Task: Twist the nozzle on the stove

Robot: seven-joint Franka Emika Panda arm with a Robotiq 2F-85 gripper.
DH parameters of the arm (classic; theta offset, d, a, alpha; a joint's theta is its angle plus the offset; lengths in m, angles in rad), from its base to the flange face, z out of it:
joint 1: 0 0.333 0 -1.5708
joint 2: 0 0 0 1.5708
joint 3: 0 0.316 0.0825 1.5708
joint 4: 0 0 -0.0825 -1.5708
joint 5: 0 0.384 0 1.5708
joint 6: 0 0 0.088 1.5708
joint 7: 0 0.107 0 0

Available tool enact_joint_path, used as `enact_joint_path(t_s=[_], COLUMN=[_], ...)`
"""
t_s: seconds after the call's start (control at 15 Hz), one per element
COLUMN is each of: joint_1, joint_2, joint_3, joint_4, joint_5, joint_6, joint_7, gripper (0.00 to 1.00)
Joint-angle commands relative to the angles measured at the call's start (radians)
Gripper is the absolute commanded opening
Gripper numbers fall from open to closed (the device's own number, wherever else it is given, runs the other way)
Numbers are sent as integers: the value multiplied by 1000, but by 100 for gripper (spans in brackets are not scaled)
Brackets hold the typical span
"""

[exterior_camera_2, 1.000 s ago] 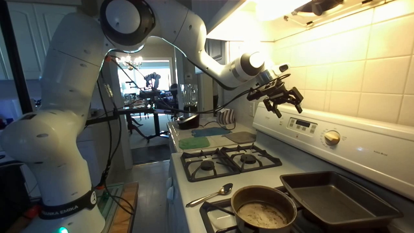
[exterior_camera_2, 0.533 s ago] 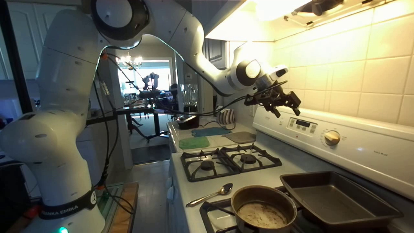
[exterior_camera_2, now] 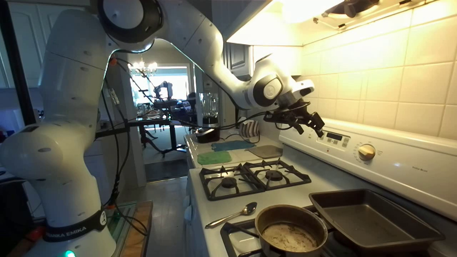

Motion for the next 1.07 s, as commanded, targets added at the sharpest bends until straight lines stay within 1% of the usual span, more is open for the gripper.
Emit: enact_joint_path(t_s=[0.0,0.33,0.53,0.8,0.87,1.0], joint_1=[-4,-14,-18,-11,-11,-11], joint_2=[-80,-156,-205,-253,-262,-267], joint_3=[8,27,36,24,24,22], joint_4=[-80,-134,-157,-177,-184,-202], joint_5=[72,158,203,182,175,156], joint_6=[-17,-87,-176,-268,-281,-273], joint_7=[37,45,48,93,99,108], gripper=[100,100,100,100,100,100])
